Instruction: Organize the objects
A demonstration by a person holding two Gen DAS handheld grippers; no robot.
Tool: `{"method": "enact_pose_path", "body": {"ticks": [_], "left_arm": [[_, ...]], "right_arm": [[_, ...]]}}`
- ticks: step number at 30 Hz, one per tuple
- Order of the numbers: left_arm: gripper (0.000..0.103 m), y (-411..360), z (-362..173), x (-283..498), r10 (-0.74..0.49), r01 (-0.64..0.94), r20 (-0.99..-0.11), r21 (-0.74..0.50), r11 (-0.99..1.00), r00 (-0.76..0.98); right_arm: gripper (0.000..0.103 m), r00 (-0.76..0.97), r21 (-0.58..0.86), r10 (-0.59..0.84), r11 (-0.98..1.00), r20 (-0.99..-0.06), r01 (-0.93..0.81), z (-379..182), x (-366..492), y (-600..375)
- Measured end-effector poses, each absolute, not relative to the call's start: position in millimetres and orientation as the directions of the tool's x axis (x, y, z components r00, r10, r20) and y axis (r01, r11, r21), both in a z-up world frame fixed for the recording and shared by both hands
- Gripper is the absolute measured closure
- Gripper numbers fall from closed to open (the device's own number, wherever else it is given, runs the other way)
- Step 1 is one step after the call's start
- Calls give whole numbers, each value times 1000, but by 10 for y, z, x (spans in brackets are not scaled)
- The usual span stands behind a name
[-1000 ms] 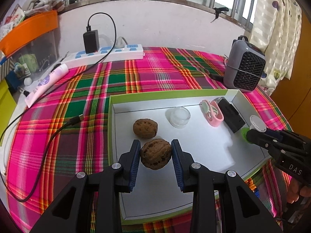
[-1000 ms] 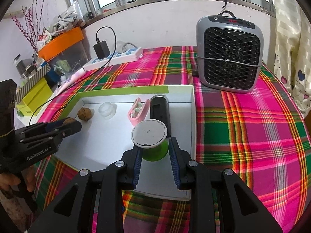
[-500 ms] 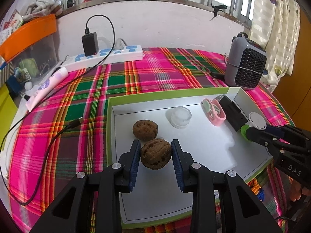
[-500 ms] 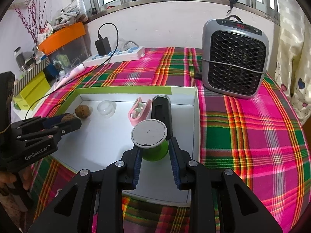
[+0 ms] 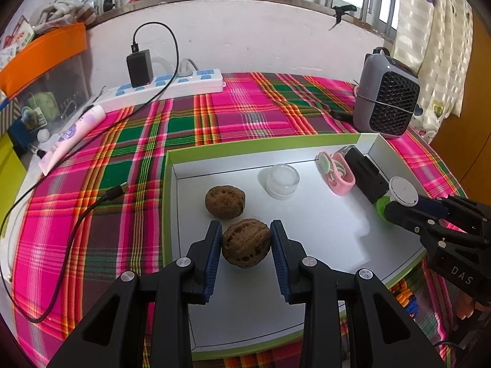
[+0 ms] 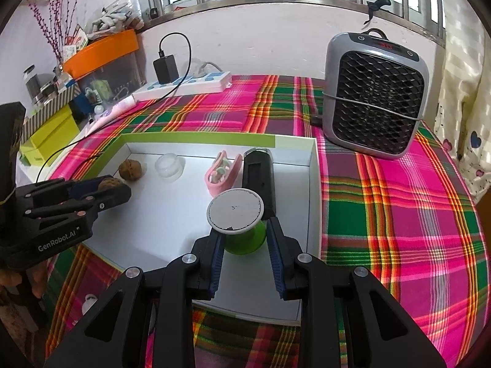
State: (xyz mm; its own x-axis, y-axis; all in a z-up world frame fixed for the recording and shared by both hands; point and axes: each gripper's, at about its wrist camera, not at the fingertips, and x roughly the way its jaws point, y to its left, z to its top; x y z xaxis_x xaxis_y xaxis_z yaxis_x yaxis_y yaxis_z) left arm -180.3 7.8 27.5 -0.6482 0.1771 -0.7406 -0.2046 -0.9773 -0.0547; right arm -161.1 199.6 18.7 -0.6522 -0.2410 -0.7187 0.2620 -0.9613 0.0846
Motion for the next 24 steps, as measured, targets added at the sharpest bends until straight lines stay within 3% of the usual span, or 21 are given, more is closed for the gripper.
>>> {"method": "enact_pose_path", "body": {"ticks": [24], "left_arm": [[72, 79, 274, -1794, 173, -201, -740, -52, -978, -650]], "right_arm": [[74, -659, 74, -233, -963, -715, 260, 181, -1596, 1977]]}}
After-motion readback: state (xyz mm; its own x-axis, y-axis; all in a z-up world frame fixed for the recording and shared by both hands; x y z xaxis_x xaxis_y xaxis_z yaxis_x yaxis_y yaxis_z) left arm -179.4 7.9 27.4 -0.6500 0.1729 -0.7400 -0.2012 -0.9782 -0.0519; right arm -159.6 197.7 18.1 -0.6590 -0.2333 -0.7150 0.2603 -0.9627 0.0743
